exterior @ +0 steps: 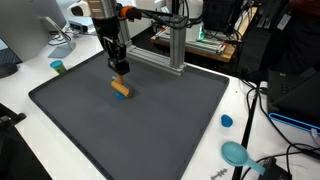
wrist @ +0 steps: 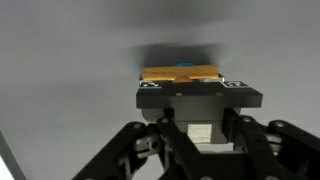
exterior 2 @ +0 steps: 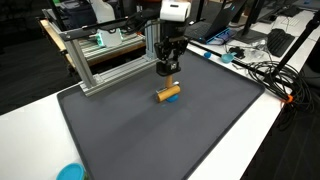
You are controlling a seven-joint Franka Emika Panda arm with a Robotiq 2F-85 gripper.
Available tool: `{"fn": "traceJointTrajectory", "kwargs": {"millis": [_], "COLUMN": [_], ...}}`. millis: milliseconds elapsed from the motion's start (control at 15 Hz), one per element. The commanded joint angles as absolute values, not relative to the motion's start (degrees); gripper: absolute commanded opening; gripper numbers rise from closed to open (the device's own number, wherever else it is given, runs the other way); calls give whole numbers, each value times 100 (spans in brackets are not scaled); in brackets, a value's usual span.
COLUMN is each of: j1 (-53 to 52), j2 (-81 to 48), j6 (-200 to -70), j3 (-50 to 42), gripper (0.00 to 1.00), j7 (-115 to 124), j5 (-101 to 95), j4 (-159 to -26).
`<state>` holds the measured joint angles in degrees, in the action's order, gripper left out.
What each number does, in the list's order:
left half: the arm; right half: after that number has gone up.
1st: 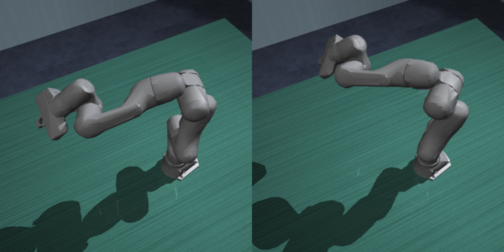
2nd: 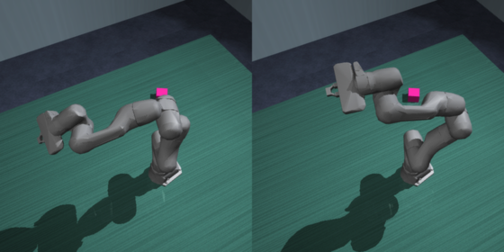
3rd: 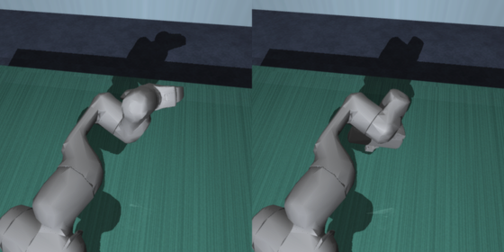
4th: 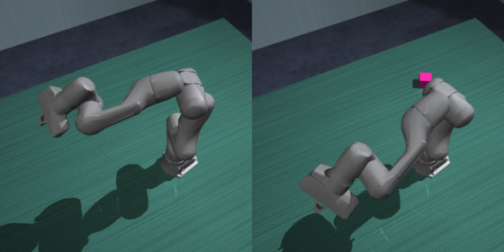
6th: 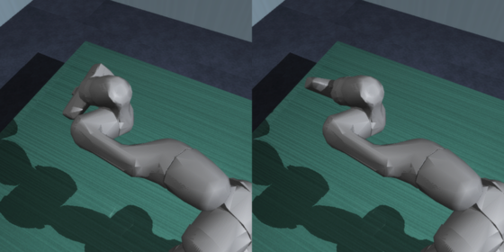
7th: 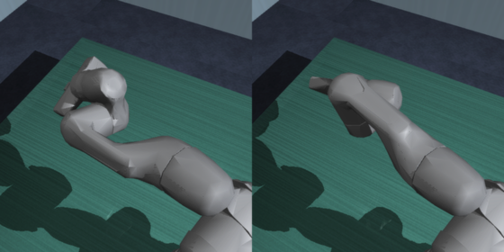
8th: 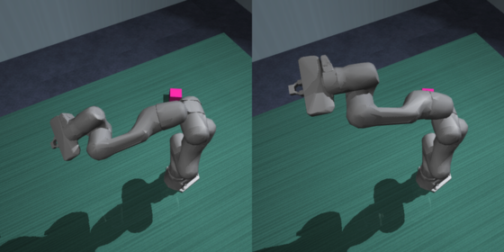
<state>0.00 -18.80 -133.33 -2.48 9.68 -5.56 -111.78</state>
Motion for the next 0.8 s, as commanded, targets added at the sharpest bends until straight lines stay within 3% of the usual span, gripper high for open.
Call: {"fn": "traceJointTrajectory", "kwargs": {"millis": [0, 733], "j1": [-73, -35], "j2": [-2212, -2149], "j6": [-12944, -13641], "j3": [-350, -258], "gripper": [21, 21], "j7": [1031, 891], "j5": [-767, -620], "j4": [-11222, -11299]}}
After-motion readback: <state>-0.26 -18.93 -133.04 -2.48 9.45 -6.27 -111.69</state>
